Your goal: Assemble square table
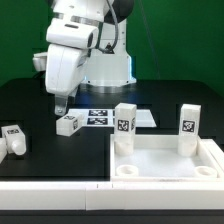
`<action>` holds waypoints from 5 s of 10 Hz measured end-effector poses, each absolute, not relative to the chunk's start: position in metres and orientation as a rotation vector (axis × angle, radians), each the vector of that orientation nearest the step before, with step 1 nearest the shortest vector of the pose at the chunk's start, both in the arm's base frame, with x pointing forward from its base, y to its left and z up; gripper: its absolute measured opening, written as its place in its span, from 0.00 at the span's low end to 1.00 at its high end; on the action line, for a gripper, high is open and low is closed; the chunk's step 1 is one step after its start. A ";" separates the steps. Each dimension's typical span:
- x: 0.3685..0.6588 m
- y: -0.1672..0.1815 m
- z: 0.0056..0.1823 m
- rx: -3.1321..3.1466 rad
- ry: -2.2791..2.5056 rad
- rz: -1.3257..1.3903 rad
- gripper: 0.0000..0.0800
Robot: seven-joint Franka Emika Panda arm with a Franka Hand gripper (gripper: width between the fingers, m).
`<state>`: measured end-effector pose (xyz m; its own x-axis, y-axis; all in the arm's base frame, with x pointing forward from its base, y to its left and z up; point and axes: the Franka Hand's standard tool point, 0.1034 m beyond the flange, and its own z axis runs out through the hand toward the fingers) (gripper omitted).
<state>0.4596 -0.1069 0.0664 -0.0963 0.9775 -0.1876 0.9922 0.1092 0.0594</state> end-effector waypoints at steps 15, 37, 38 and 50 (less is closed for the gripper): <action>0.489 -0.116 0.065 3.045 0.360 -0.102 0.81; 0.409 -0.108 0.016 2.852 -0.619 -1.662 0.81; 0.405 -0.107 0.013 2.839 -0.619 -1.683 0.81; 0.475 -0.106 0.087 3.058 -0.433 -1.347 0.35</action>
Offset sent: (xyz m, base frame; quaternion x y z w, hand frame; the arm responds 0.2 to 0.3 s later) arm 0.0000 0.0000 0.0000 0.0000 0.0000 0.0000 1.0000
